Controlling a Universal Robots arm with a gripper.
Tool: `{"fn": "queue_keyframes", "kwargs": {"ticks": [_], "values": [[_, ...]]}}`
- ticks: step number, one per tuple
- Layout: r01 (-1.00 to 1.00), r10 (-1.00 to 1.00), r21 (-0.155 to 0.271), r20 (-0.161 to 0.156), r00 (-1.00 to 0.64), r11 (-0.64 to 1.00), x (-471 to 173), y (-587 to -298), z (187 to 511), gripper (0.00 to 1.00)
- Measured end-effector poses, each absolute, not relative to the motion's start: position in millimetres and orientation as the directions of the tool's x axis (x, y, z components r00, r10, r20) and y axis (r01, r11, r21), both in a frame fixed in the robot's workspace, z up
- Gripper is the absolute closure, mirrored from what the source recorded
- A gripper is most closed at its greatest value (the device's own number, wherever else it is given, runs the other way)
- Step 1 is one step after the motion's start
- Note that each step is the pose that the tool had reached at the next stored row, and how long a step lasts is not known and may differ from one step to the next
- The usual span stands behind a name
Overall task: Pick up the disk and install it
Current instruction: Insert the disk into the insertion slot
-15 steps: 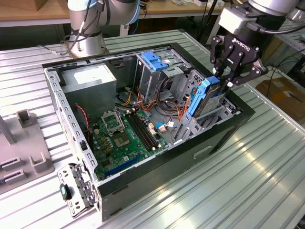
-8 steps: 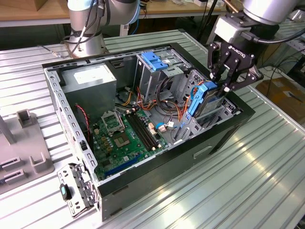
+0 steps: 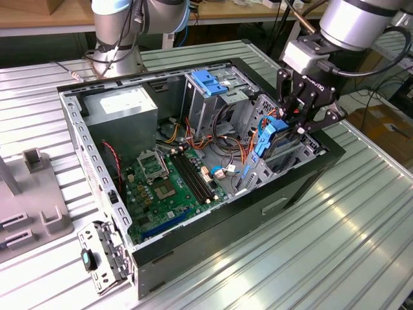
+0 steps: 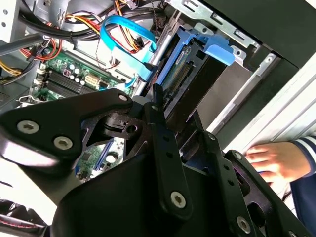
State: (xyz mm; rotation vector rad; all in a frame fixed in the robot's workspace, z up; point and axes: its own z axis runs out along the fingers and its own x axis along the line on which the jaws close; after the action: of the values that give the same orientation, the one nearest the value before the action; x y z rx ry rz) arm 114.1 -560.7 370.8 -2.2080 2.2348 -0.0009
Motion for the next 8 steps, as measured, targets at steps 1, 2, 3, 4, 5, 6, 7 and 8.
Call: {"fn": "queue_keyframes", "kwargs": {"ticks": [1, 2, 3, 4, 5, 6, 7, 8], "values": [[-1.0, -1.0, -0.001, 0.0, -0.012, 0.012, 114.0, -560.7, 368.9, 0.65], [-1.0, -1.0, -0.001, 0.0, -0.012, 0.012, 114.0, -560.7, 367.7, 0.65], [-1.0, -1.0, 0.0, 0.0, -0.012, 0.012, 114.0, -560.7, 367.5, 0.65], [-1.0, -1.0, -0.001, 0.0, -0.012, 0.012, 114.0, -560.7, 367.5, 0.65], [-1.0, -1.0, 0.0, 0.0, -0.012, 0.012, 114.0, -560.7, 367.5, 0.65], [-1.0, -1.0, 0.0, 0.0, -0.012, 0.012, 114.1, -560.7, 367.5, 0.65], [-1.0, -1.0, 0.0, 0.0, -0.012, 0.012, 114.0, -560.7, 367.3, 0.65], [-1.0, -1.0, -0.001, 0.0, -0.012, 0.012, 114.0, -560.7, 365.5, 0.65]]}}
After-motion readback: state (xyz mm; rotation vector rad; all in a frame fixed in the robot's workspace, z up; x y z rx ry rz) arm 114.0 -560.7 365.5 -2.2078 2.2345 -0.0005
